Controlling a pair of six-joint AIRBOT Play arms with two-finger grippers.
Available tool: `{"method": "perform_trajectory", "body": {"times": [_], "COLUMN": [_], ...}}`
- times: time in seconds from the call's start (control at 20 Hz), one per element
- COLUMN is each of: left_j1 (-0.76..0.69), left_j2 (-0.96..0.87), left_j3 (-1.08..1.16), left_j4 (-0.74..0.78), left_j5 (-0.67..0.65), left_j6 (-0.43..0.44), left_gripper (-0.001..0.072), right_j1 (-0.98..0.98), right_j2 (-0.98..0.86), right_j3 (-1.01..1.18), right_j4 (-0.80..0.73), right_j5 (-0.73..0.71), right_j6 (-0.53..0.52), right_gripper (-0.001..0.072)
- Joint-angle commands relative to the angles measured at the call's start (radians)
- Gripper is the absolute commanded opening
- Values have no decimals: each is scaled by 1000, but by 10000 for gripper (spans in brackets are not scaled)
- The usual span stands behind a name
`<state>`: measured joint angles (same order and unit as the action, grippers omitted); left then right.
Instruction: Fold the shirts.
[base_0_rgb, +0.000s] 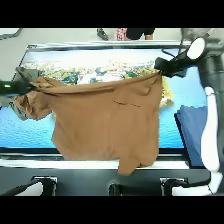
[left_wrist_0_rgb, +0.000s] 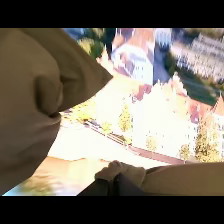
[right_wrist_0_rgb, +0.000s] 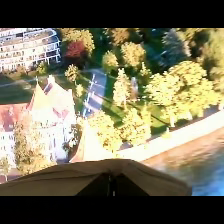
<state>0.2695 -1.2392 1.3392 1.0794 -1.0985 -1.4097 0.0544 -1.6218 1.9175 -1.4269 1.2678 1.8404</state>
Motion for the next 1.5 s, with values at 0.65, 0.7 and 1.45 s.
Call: {"method": "perform_trajectory", "body": {"times": [0.65, 0.7, 1.45], "left_j1": [-156, -143, -80], "left_j2": [-425, -420, -174], "left_j3": [126, 134, -541], "left_j4": [-208, -208, -172], "left_j5": [236, 175, -103], "left_j6": [64, 64, 128], "left_gripper": [415, 630, 602], "right_j1": [-102, -113, -280], "right_j2": [-291, -275, 52], "right_j3": [2, 4, -607], "right_j4": [266, 265, 188], "right_j5": [-190, -143, 218], "right_j6": [-20, -40, -230], "right_gripper": [350, 524, 531]}}
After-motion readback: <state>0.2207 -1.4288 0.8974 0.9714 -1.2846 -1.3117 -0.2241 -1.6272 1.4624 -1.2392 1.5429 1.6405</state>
